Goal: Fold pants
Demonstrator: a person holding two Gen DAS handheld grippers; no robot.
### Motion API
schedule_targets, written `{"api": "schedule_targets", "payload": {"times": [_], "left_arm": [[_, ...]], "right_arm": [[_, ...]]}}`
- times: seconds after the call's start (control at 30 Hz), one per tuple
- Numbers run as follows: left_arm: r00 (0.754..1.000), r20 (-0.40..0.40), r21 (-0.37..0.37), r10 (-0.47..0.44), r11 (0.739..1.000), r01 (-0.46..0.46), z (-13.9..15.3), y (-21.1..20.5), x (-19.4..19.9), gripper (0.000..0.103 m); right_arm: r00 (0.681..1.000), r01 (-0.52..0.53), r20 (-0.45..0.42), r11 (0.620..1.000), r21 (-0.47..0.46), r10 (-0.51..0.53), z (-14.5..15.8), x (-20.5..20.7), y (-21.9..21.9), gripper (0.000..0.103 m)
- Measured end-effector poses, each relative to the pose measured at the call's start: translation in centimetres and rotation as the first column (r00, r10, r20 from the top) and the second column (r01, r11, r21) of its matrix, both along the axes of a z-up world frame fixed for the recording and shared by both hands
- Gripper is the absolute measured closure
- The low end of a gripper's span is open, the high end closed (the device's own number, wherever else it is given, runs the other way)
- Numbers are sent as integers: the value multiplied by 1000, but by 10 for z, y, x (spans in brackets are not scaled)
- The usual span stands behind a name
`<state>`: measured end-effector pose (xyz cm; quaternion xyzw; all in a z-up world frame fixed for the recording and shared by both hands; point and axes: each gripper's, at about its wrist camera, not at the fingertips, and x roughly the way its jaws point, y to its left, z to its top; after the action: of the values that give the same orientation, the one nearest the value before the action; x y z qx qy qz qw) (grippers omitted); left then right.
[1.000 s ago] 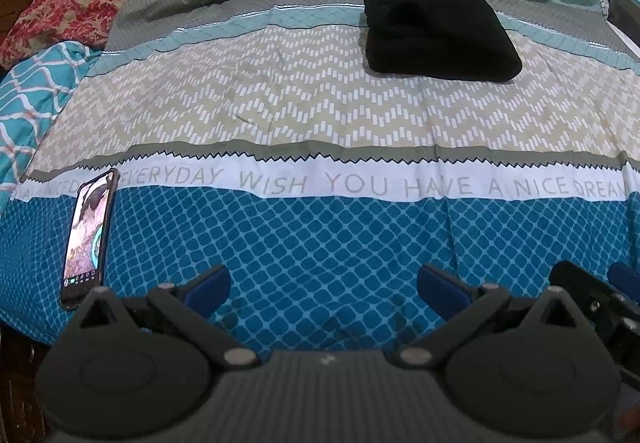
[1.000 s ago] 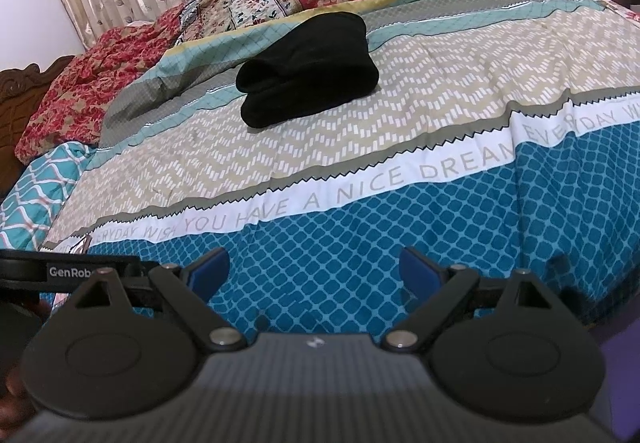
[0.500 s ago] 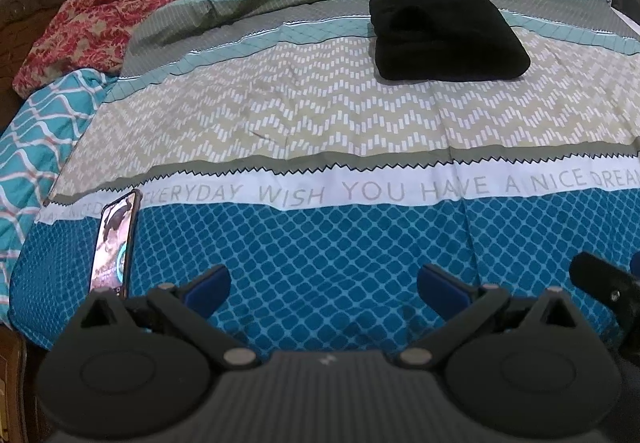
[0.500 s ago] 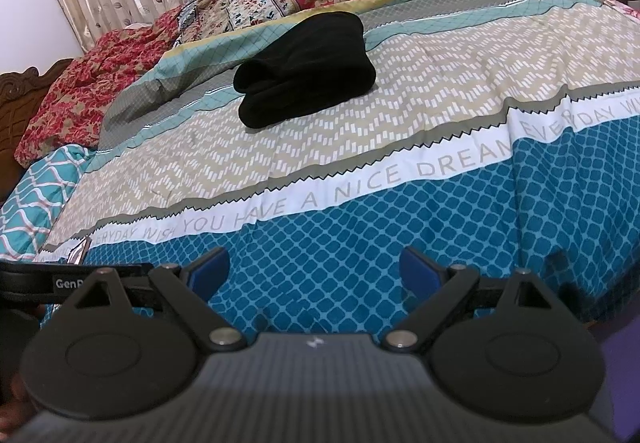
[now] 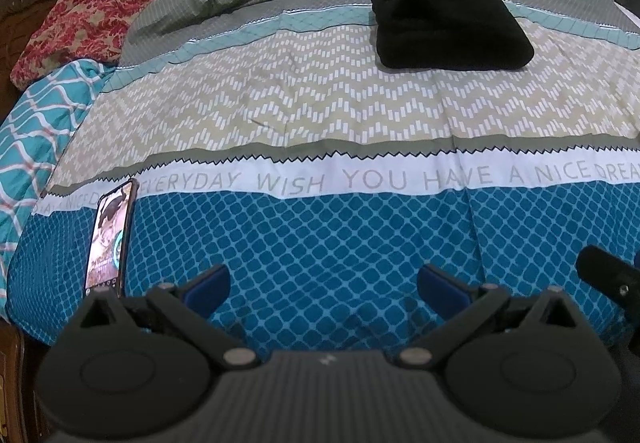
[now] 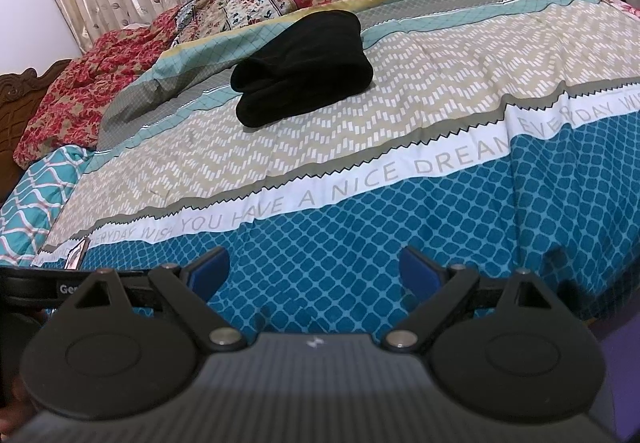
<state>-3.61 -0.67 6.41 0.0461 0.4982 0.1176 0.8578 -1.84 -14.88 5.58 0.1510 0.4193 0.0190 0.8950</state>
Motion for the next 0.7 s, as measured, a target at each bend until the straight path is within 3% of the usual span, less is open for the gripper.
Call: {"api": "schedule_targets", "payload": {"times": [0.7], "left_arm": [[999,-37,-22,-4,1000,3,-5,-2,2,0]], "right_arm": [[1000,4,1,1000,2,-4,-1,0,-2,9]]}}
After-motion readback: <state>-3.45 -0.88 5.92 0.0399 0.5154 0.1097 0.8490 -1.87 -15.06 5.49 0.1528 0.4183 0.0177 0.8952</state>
